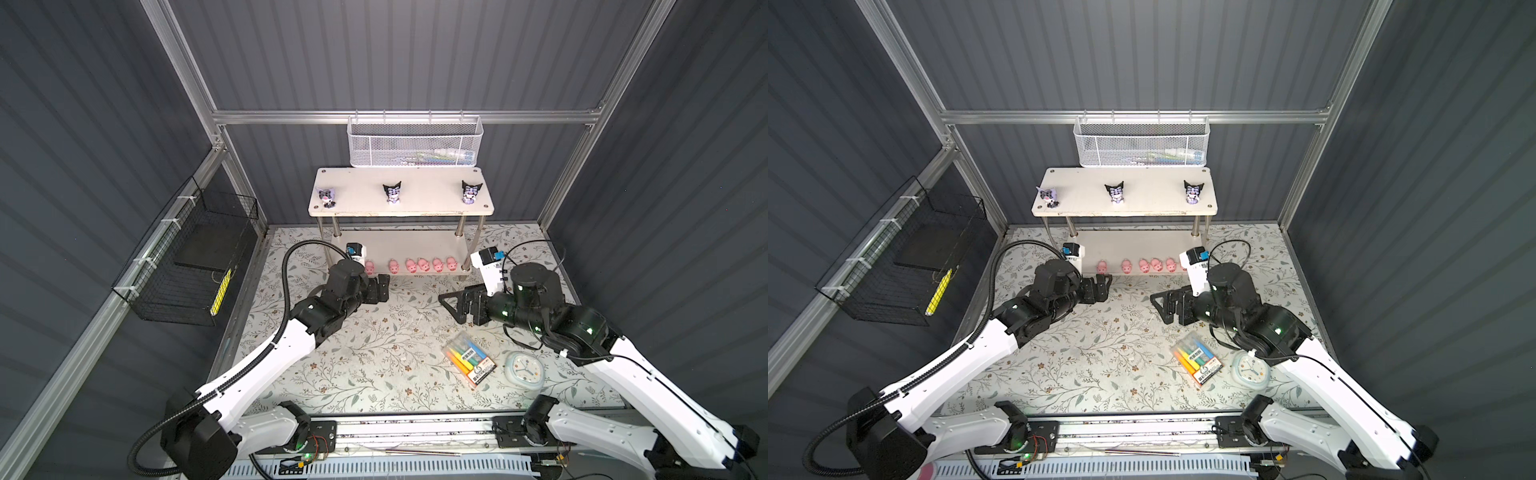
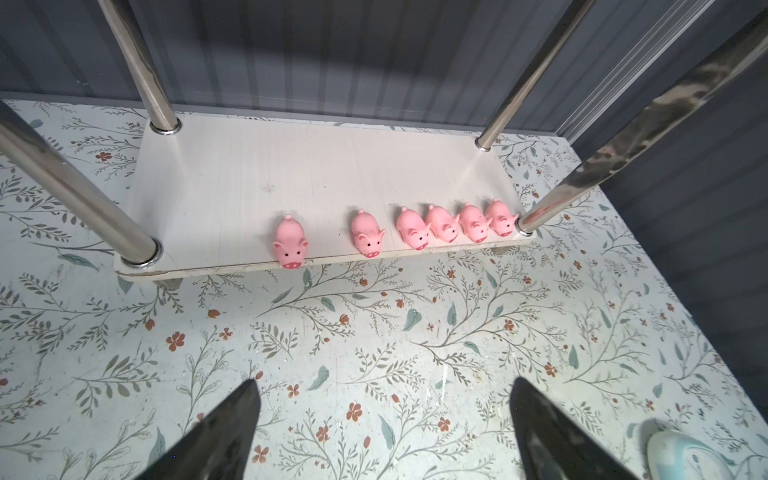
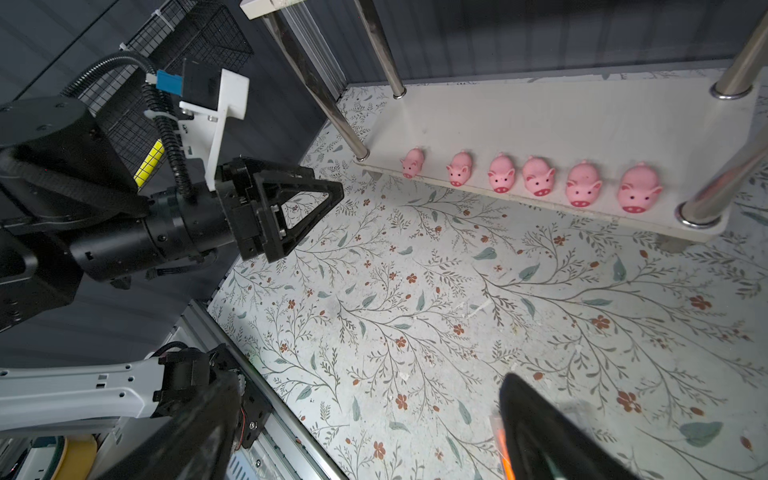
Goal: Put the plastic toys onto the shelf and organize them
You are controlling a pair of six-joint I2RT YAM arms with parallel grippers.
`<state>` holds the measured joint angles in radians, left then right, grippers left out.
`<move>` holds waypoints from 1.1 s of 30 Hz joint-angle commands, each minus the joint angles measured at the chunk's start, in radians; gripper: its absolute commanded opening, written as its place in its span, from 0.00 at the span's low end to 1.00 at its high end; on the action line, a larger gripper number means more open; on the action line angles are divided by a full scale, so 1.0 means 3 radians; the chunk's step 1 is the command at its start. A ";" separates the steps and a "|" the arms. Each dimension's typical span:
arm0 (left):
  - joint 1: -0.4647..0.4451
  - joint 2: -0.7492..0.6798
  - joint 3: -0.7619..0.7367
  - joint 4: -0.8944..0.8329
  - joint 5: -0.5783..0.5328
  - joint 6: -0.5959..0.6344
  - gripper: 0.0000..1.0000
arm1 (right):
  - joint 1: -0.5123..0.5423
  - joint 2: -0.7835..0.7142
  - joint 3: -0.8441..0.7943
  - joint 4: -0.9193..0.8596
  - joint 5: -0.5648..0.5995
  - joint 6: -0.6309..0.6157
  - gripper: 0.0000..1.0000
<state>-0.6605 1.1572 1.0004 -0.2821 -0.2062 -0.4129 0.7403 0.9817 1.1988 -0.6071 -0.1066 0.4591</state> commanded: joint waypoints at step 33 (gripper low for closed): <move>-0.0018 -0.0460 0.0511 -0.0891 -0.0240 0.0116 0.97 | -0.1003 0.3455 0.4381 -0.0195 -0.1013 -0.0086 0.43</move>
<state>-0.6624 1.0458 1.1500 -0.5381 -0.2569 -0.3775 0.4603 1.9945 2.4729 -0.7013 -0.3367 0.4122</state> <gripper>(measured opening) 0.970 0.427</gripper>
